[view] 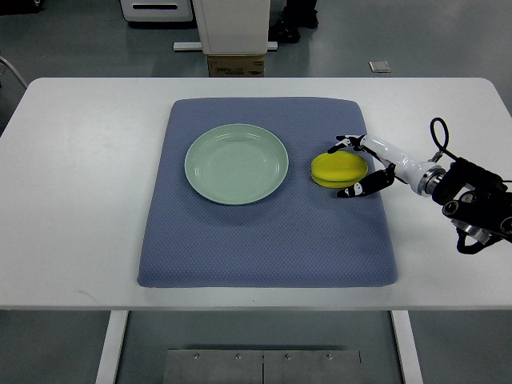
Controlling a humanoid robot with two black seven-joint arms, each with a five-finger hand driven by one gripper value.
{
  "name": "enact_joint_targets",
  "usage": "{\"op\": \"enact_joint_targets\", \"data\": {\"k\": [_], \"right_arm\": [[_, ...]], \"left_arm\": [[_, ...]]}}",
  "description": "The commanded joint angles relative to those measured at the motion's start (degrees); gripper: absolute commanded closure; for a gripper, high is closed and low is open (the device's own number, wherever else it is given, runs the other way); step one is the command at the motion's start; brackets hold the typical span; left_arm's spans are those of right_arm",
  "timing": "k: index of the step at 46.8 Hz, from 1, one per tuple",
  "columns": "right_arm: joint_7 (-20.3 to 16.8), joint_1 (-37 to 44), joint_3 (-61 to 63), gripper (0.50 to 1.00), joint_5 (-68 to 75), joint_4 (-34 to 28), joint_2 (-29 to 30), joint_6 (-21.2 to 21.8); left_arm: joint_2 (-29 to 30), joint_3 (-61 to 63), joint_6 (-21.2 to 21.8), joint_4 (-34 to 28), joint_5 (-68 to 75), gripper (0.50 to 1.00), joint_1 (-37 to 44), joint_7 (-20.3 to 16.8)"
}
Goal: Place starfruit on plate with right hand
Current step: 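Carry the starfruit with the right hand over the green plate, then release the starfruit onto the plate and lift the right hand away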
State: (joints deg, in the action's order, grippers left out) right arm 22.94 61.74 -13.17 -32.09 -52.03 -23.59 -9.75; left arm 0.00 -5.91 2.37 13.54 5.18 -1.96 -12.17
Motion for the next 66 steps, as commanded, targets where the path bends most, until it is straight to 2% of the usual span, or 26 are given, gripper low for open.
{"op": "enact_joint_targets", "data": {"k": [1,4,8,21,33,45,63,65,66], "right_arm": [[-0.3,0.0,0.0,0.835,0.2,0.1,0.1,0.3],[-1.3,0.1,0.0,1.000,1.0,0.1,0.2,0.6],[-2.2,0.3,0.0,1.000,2.6,0.1,0.2,1.1],[-1.8,2.0,0.5,1.000,9.2,-1.0,0.1,2.7],[-1.9,3.2,5.0,1.000,11.5,-1.0,1.5,6.0],[-4.6,4.4,5.3,1.000,11.6,1.0,10.5,5.8],[-5.8,4.3,5.5,1.000,11.6,9.4,21.6,4.7],[-5.8,4.3,5.8,0.871,11.6,10.0,22.4,4.6],[-5.8,4.3,5.8,0.825,11.7,10.0,22.7,4.5]], "left_arm": [[0.0,0.0,0.0,0.0,0.0,0.500,0.0,0.0],[0.0,-0.1,0.0,0.0,0.0,0.500,0.0,0.0],[0.0,0.0,0.0,0.0,0.0,0.500,0.0,0.0],[0.0,0.0,0.0,0.0,0.0,0.500,-0.1,0.0],[0.0,0.0,0.0,0.0,0.0,0.500,0.0,0.0],[0.0,-0.1,0.0,0.0,0.0,0.500,0.0,0.0],[0.0,-0.1,0.0,0.0,0.0,0.500,0.0,0.0],[0.0,0.0,0.0,0.0,0.0,0.500,0.0,0.0],[0.0,0.0,0.0,0.0,0.0,0.500,0.0,0.0]]}}
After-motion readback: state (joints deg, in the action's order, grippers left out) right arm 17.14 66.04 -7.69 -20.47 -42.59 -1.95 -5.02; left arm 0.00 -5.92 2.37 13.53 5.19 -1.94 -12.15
